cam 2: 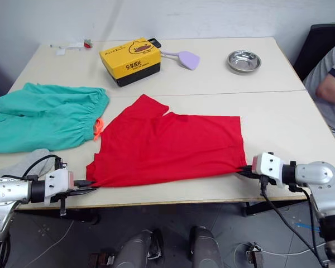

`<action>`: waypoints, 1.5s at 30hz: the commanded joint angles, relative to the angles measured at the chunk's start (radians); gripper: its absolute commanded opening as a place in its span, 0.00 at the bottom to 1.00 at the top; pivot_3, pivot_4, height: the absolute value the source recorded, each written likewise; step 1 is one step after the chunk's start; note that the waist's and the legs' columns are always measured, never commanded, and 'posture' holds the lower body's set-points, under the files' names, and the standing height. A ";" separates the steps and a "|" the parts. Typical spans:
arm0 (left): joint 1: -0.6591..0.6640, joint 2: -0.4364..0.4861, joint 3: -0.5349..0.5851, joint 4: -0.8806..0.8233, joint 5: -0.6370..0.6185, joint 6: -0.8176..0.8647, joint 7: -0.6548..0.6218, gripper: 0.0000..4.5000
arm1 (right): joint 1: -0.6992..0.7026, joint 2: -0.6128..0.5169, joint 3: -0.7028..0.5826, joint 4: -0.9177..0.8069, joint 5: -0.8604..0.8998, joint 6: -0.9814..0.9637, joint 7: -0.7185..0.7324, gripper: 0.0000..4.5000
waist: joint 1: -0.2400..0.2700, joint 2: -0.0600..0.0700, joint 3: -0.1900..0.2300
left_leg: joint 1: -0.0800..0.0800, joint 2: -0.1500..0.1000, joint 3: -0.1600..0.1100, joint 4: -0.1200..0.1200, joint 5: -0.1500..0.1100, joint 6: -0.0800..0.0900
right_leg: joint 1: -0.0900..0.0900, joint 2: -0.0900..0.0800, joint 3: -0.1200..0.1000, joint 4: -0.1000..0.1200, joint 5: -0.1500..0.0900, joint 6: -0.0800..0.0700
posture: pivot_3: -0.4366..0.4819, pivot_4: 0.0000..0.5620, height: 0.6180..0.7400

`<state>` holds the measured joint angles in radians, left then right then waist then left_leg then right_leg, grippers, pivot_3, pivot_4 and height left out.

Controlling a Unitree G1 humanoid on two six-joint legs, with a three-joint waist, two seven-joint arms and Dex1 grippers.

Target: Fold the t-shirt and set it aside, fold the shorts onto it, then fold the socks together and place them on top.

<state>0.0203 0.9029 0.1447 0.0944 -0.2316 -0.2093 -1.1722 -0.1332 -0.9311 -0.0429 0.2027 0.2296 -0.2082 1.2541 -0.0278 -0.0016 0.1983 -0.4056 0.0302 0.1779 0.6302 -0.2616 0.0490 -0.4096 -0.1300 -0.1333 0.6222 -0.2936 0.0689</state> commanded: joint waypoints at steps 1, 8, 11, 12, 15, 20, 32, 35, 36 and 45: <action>0.048 0.037 0.040 0.031 -0.024 -0.019 -0.046 0.01 | 0.133 -0.049 -0.024 -0.125 0.036 0.093 0.030 0.00 | 0.000 0.000 0.000 | 0.000 0.000 0.000 0.000 0.000 0.001 | 0.000 0.000 0.000 0.000 0.000 0.000 | 0.48 0.27 1.00; 0.097 0.036 0.072 0.005 -0.075 -0.025 -0.074 0.01 | 0.261 -0.051 -0.081 -0.265 0.072 0.165 -0.004 0.00 | 0.001 -0.002 -0.001 | 0.000 0.000 0.000 0.000 -0.002 0.002 | 0.000 0.000 0.001 -0.001 0.000 0.000 | 0.48 0.27 1.00; 0.116 0.032 0.077 -0.020 -0.105 0.002 -0.086 0.01 | 0.267 -0.030 -0.092 -0.257 0.071 0.155 -0.023 0.00 | 0.000 -0.002 -0.001 | 0.000 0.000 0.000 -0.001 -0.002 0.002 | 0.000 0.000 0.001 -0.002 0.000 0.000 | 0.48 0.27 1.00; 0.126 0.034 0.080 -0.035 -0.125 0.031 -0.094 0.01 | 0.268 -0.023 -0.097 -0.254 0.085 0.163 -0.024 0.00 | 0.000 -0.002 -0.001 | 0.000 0.000 0.000 -0.001 -0.002 0.002 | 0.000 0.000 0.001 -0.002 0.000 0.000 | 0.48 0.27 1.00; 0.157 0.052 0.102 -0.087 -0.180 0.151 -0.098 0.12 | 0.274 -0.026 -0.118 -0.238 0.114 0.160 -0.005 0.10 | 0.000 -0.002 -0.001 | -0.001 0.000 0.000 -0.001 -0.002 0.002 | 0.000 0.000 0.001 -0.003 0.000 0.000 | 0.48 0.27 1.00; 0.258 0.125 0.190 -0.228 -0.291 0.370 -0.151 0.45 | 0.327 -0.090 -0.216 -0.249 0.243 0.260 0.106 0.46 | 0.000 -0.003 0.000 | -0.001 0.000 0.000 -0.001 -0.002 0.002 | 0.000 0.000 0.001 -0.003 0.000 0.000 | 0.48 0.27 1.00; -0.444 -0.020 0.033 0.053 -0.269 0.599 0.033 1.00 | -0.132 -0.093 -0.205 0.014 0.310 0.558 0.013 1.00 | 0.009 -0.001 0.001 | -0.001 -0.001 -0.001 0.001 0.000 0.002 | 0.000 0.000 0.000 -0.004 0.002 -0.001 | 0.48 0.27 1.00; -0.669 -0.119 -0.059 0.274 -0.163 0.588 0.099 1.00 | -0.316 -0.058 -0.102 0.212 0.176 0.500 -0.025 1.00 | 0.008 -0.003 0.001 | -0.004 -0.002 0.001 0.002 0.006 -0.002 | -0.002 0.000 0.000 0.000 0.003 0.001 | 0.48 0.27 1.00; -0.741 -0.152 -0.087 0.361 -0.127 0.583 0.118 1.00 | -0.375 -0.037 -0.074 0.276 0.140 0.484 -0.039 1.00 | 0.006 -0.003 0.001 | -0.006 -0.002 0.002 0.003 0.008 0.001 | -0.003 0.001 -0.001 0.000 0.003 0.001 | 0.48 0.27 1.00; -1.081 -0.321 -0.203 0.945 0.113 0.409 0.243 1.00 | -0.670 0.096 0.017 0.601 -0.022 0.429 -0.114 1.00 | -0.006 -0.005 0.002 | -0.016 0.001 0.005 0.015 0.010 0.005 | -0.011 0.015 -0.001 0.006 0.002 0.006 | 0.48 0.27 1.00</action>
<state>-1.0263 0.5782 -0.0602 0.9915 -0.1438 0.2371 -0.9416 -0.7733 -0.8304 -0.0117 0.7797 0.2204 0.2361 1.1572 -0.0337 -0.0068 0.2007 -0.4219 0.0317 0.1831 0.6465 -0.2512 0.0540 -0.4206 -0.1153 -0.1338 0.6281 -0.2916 0.0748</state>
